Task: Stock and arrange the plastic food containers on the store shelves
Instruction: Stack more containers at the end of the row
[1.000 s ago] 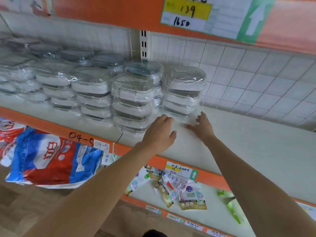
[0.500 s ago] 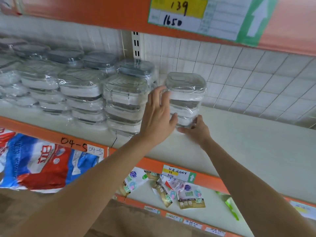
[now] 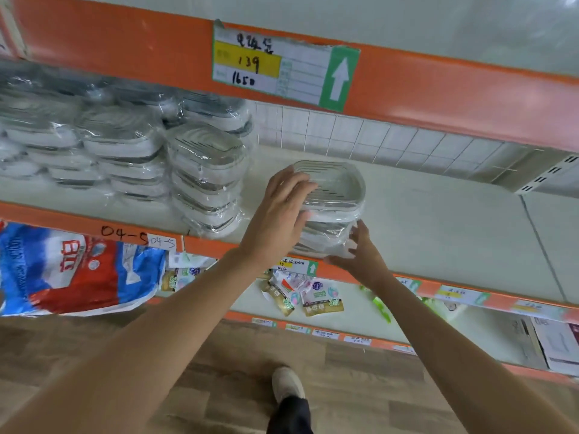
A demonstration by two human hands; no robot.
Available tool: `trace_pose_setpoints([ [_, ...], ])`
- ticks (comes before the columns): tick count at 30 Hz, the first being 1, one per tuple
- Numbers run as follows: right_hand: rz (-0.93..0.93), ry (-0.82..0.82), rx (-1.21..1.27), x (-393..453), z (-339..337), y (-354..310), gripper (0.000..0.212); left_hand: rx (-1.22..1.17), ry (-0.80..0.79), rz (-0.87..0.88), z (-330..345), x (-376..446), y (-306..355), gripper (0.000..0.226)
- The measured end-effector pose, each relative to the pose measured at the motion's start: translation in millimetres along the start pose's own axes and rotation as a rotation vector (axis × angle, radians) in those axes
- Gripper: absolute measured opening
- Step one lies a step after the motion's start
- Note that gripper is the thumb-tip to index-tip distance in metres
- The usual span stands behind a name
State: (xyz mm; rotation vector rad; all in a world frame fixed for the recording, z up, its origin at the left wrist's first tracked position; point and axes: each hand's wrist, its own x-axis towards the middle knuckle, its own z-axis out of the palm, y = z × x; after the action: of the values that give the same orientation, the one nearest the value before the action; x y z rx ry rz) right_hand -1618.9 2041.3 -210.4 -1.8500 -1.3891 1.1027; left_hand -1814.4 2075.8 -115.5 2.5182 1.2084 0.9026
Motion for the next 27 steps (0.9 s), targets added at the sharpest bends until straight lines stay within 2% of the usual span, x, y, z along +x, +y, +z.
trace_pose_setpoints([
  [4,-0.07,0.02,0.084,-23.6,-31.9,-21.6,0.12,-0.084,-0.042,0.064,-8.6,0.2,6.5,0.026],
  [8,-0.194,0.054,0.033,-33.6,-49.9,-48.3,0.116,-0.104,-0.102,0.111,-12.5,2.8,11.6,0.021],
  [12,-0.391,0.143,-0.247,-34.2,-56.0,-67.3,0.109,-0.133,-0.147,0.082,-14.5,2.4,13.7,0.023],
  [14,-0.45,0.141,-0.358,-33.7,-57.7,-74.6,0.104,-0.129,-0.138,0.017,-14.4,2.3,11.6,0.033],
  [16,-0.456,0.143,-0.439,-32.7,-58.6,-77.6,0.1,-0.112,-0.163,-0.082,-12.4,3.2,6.3,0.059],
  [18,-0.429,0.157,-0.498,-31.5,-58.5,-78.0,0.104,-0.107,-0.255,-0.156,-8.0,3.4,-0.7,0.086],
  [20,-0.378,0.181,-0.571,-29.8,-57.5,-78.4,0.109,-0.106,-0.339,-0.176,-1.5,2.6,-6.2,0.098],
  [23,-0.328,0.216,-0.626,-28.5,-56.6,-79.4,0.104,-0.063,-0.33,-0.176,7.0,4.8,-10.4,0.097],
  [27,-0.273,0.249,-0.487,-31.8,-60.6,-72.3,0.097,-0.082,-0.337,-0.194,9.6,8.1,-18.4,0.086],
])
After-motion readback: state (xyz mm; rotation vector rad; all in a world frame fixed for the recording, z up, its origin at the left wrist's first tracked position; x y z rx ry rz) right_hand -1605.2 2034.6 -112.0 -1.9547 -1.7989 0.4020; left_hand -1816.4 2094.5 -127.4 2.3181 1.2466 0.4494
